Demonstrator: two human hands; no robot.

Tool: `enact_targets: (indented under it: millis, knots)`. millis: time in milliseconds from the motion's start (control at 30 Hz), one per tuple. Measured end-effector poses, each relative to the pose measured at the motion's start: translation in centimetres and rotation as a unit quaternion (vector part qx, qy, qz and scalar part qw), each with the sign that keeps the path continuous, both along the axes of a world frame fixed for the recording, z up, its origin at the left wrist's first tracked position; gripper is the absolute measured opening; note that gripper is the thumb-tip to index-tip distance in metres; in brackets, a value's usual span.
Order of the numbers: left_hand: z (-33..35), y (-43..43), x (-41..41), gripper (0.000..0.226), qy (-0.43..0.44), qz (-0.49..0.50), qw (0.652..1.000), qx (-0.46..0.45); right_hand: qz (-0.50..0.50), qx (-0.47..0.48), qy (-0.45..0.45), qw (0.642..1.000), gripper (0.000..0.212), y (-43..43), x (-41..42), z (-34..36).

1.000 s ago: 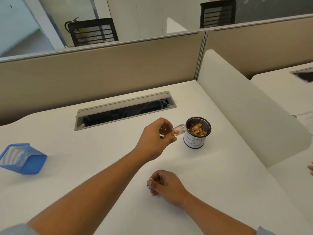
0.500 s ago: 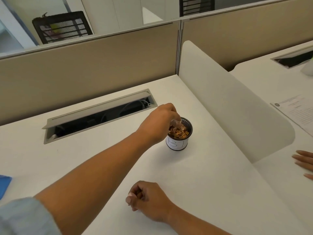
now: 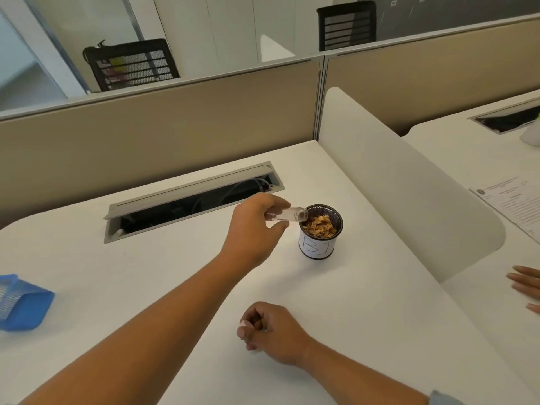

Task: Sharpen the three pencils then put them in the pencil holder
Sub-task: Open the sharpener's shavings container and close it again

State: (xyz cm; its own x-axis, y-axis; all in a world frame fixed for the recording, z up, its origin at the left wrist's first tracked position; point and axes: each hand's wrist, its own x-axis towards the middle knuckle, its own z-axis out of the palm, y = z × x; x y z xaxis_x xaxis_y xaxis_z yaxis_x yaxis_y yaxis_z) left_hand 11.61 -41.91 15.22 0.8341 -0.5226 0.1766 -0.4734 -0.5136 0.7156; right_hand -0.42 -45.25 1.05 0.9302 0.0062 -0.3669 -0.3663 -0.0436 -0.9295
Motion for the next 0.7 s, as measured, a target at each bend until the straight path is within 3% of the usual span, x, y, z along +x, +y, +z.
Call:
enact_targets:
  millis: [200, 267, 433, 567, 700]
  knots:
    - [0.2, 11.6, -5.9, 0.026, 0.12, 0.136, 0.977, -0.112, -0.059, 0.026, 0.006, 0.998, 0.022, 0.7, -1.3, 2.0]
    - [-0.2, 15.1, -8.1, 0.026, 0.171, 0.172, 0.957, -0.16, -0.079, 0.052, -0.004, 0.995, 0.017, 0.9, -2.6, 3.2]
    - [-1.8, 23.8, -13.8, 0.03, 0.256, 0.242, 0.905, -0.238, -0.062, 0.118, -0.022, 0.991, 0.026, 4.7, -5.4, 8.1]
    - [-2.3, 28.3, -16.6, 0.03, 0.28, 0.262, 0.89, -0.248, -0.008, 0.095, -0.051, 0.994, 0.026, 9.2, -6.1, 11.9]
    - [-1.8, 31.7, -17.8, 0.03, 0.28, 0.26, 0.886, -0.262, 0.049, 0.01, -0.081, 0.995, 0.025, 13.5, -6.8, 14.4]
